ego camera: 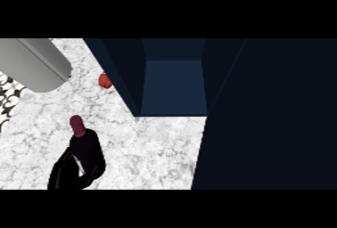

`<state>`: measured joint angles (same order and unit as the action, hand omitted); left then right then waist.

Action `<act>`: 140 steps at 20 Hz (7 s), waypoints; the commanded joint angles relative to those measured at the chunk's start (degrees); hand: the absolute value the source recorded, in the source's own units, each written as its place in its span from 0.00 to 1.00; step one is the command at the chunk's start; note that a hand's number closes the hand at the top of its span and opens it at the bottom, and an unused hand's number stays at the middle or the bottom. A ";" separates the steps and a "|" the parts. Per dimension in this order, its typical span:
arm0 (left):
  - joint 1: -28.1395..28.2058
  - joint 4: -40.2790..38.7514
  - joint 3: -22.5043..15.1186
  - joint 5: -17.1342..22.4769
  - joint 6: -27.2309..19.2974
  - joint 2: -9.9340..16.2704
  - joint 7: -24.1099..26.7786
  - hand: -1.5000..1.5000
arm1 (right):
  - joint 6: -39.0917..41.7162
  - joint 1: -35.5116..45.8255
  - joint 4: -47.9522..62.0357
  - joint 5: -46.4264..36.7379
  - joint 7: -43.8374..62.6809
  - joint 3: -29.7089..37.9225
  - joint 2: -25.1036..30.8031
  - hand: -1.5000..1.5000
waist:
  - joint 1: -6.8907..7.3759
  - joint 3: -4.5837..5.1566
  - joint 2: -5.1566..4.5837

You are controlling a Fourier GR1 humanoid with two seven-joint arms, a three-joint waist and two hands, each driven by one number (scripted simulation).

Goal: Pick up the wine, place it into the cabinet and close the cabinet

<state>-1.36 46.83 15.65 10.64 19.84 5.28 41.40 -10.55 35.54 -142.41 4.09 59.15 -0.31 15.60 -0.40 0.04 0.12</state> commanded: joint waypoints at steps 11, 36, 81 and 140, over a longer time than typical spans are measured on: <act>-2.42 9.48 -6.45 -9.26 -11.11 -2.16 6.89 1.00 | 0.83 -2.82 -6.19 6.05 3.88 2.09 0.21 0.00 | 0.15 -0.09 0.18; -14.32 40.61 -35.29 2.60 -36.38 -5.28 -25.89 1.00 | 1.66 -2.36 -5.18 9.76 2.93 5.03 0.62 0.00 | -0.41 -0.07 0.14; -41.56 -0.87 -37.38 10.56 -50.95 -5.28 -14.31 1.00 | 0.91 -2.21 -3.23 4.33 1.16 -0.02 -3.30 0.00 | -1.18 0.03 -0.25; -60.13 -42.62 -22.58 23.67 -45.17 -4.58 0.33 1.00 | 5.58 0.49 3.96 7.18 -6.23 0.58 -4.82 0.00 | -4.72 0.18 -2.41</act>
<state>-64.06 3.24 -9.26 32.16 -29.57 1.22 40.56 -5.23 35.49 -137.76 10.46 53.01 0.33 10.71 -5.48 0.11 -2.11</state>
